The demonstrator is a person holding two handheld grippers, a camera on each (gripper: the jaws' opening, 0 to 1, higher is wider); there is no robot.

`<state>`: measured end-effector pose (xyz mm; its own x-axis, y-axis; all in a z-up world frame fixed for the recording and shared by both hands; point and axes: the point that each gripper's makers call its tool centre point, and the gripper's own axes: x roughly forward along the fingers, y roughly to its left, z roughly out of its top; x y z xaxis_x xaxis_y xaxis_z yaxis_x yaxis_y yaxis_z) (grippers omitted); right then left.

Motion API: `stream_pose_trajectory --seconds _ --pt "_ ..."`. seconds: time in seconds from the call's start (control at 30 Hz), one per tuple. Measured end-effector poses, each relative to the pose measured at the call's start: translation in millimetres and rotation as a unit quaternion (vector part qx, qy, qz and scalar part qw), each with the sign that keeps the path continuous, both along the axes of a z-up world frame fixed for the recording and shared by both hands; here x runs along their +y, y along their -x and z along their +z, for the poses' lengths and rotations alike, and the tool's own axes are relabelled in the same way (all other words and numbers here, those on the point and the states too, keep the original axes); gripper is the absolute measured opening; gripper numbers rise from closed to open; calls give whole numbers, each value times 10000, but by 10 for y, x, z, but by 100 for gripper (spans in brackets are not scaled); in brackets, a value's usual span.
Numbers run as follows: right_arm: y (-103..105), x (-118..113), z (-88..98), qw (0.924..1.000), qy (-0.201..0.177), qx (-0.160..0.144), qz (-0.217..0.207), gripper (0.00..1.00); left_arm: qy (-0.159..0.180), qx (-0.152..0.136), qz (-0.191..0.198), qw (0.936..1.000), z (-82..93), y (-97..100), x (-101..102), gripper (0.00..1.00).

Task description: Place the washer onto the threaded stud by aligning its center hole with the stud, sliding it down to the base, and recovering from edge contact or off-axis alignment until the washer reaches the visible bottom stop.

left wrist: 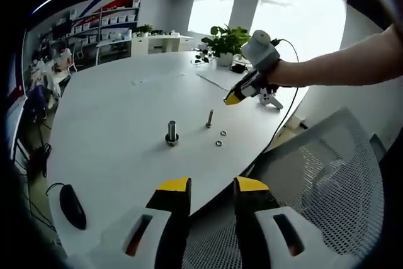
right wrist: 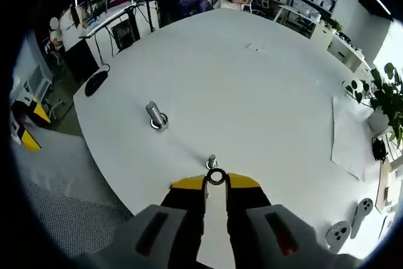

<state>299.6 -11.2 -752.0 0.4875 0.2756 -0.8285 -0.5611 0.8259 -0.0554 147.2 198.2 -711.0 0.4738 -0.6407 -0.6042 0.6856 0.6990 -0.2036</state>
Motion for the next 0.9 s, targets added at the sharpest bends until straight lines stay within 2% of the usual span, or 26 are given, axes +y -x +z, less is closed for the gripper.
stream_pose_trajectory --seconds 0.17,0.43,0.67,0.77,0.9 --pt "-124 127 267 9991 -40 -337 241 13 -16 -2 -1 10000 -3 6 6 25" --pt "-241 285 462 9973 48 -451 585 13 -13 -3 44 10000 10 -5 19 24" --pt "-212 337 366 9957 226 -369 825 13 -13 -4 109 9999 13 -13 36 24" --pt "-182 285 220 9937 487 -254 979 13 -21 2 119 9999 10 -14 38 24" --pt "-115 234 4 9935 538 14 1001 13 -52 19 127 9999 -3 -21 44 24"
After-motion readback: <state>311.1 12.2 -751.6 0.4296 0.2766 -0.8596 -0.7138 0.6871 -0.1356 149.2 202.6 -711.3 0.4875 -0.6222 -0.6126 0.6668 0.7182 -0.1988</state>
